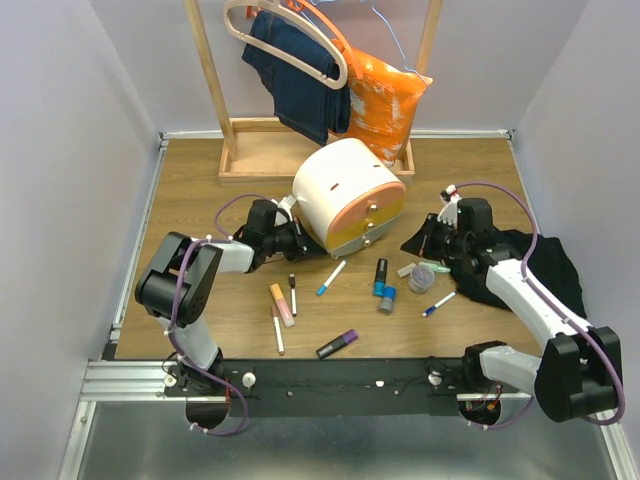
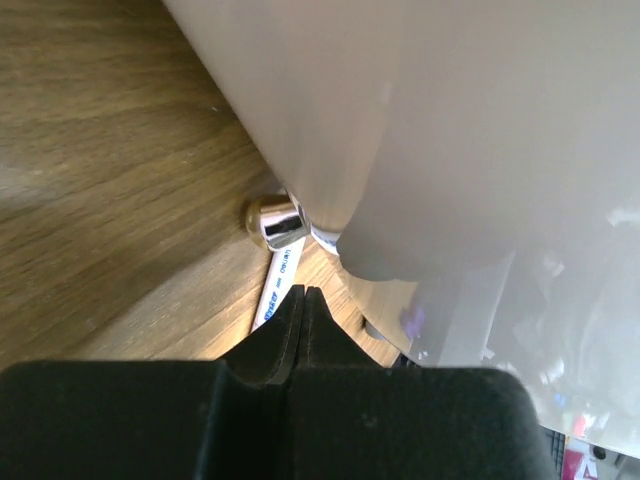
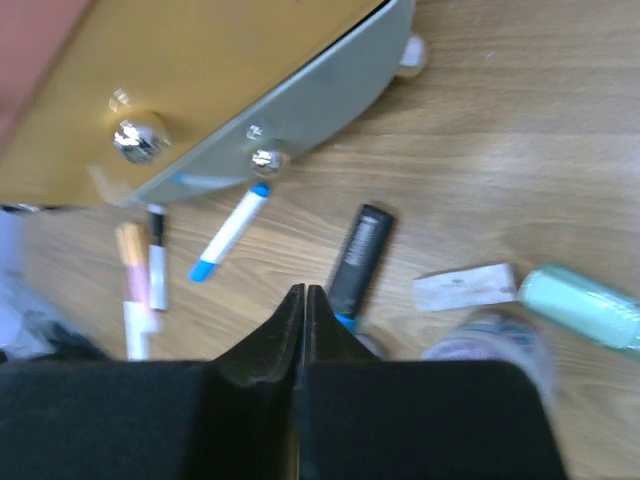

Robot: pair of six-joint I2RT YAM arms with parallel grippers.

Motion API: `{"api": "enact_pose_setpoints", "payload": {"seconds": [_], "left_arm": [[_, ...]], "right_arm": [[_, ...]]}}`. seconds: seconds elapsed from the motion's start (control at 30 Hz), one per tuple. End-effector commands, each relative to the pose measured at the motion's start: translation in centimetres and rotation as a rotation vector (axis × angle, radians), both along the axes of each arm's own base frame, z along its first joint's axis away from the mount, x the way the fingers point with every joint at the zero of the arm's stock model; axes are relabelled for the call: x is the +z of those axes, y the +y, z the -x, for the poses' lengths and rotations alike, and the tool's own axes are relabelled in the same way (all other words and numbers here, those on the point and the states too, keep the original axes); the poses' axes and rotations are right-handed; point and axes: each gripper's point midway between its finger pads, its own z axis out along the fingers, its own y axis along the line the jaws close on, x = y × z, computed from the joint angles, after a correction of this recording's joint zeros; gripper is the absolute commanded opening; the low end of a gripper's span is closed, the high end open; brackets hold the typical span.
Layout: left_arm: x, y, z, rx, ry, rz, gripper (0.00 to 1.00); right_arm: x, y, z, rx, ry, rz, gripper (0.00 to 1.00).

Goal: Sort the stationery into containers
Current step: Open the drawer in the storage box.

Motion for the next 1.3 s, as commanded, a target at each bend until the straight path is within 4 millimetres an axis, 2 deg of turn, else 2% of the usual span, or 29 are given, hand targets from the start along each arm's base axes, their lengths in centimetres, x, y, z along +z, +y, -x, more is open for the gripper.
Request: {"api": "enact_pose_setpoints", "payload": {"seconds": [0.0, 0.07, 0.1, 0.17, 0.23, 0.27, 0.3, 0.37, 0.4, 0.5, 0.53, 0.57, 0.63, 0.8, 1.27], "left_arm": [[0.3, -1.6, 0.6, -0.056, -0.014, -0.001, 0.00], [0.0, -1.4, 1.1, -0.063, -0.001, -0.014, 0.00], [-0.1, -1.2, 1.2, -0.067, -0.005, -0.025, 0.00], [-0.3, -0.8, 1.8, -0.069, 0.017, -0.043, 0.00], [-0.5, -0.1, 2.1, -0.071, 0.027, -0.066, 0.00], [-0.4, 0.5, 2.6, -0.069, 0.053, -0.087, 0.04], [-0.2, 1.0, 2.7, -0.066, 0.053, -0.098, 0.22], [-0.2, 2.6, 3.0, -0.061, 0.055, -0.136, 0.40], [-0.2, 3.1, 3.0, -0.053, 0.054, -0.149, 0.51], [-0.6, 4.4, 2.4, -0.008, 0.051, -0.162, 0.62], [-0.8, 4.6, 2.2, 0.005, 0.048, -0.169, 0.64], [-1.1, 4.8, 2.0, 0.014, 0.049, -0.167, 0.65], [-1.1, 4.8, 1.7, 0.021, 0.042, -0.164, 0.65], [-0.7, 5.4, 1.1, 0.037, 0.021, -0.171, 0.65], [-1.1, 6.5, 0.8, 0.074, 0.018, -0.189, 0.65]], "right_arm": [[0.8, 1.4, -0.4, -0.097, 0.123, -0.248, 0.28], [0.4, 2.0, 0.3, -0.109, 0.193, -0.331, 0.41], [0.3, 2.2, 0.2, -0.112, 0.201, -0.357, 0.52], [-1.1, 2.6, 1.4, -0.120, 0.285, -0.425, 0.58], [-2.4, 2.7, 1.6, -0.126, 0.331, -0.481, 0.60], [-2.7, 2.6, 1.8, -0.151, 0.374, -0.531, 0.61], [-3.8, 2.3, 2.4, -0.169, 0.403, -0.545, 0.61], [-3.5, 2.4, 1.5, -0.166, 0.370, -0.582, 0.62], [-3.2, 2.5, 1.2, -0.159, 0.359, -0.593, 0.62], [-3.0, 2.9, -0.3, -0.154, 0.350, -0.644, 0.62], [-2.3, 3.0, -1.0, -0.141, 0.323, -0.661, 0.62], [-3.0, 3.2, -1.3, -0.145, 0.353, -0.670, 0.62], [-2.8, 3.5, -1.9, -0.133, 0.360, -0.695, 0.62], [-4.3, 3.7, -2.9, -0.148, 0.404, -0.709, 0.61], [-5.1, 5.5, -4.1, -0.069, 0.374, -0.696, 0.53]]}}
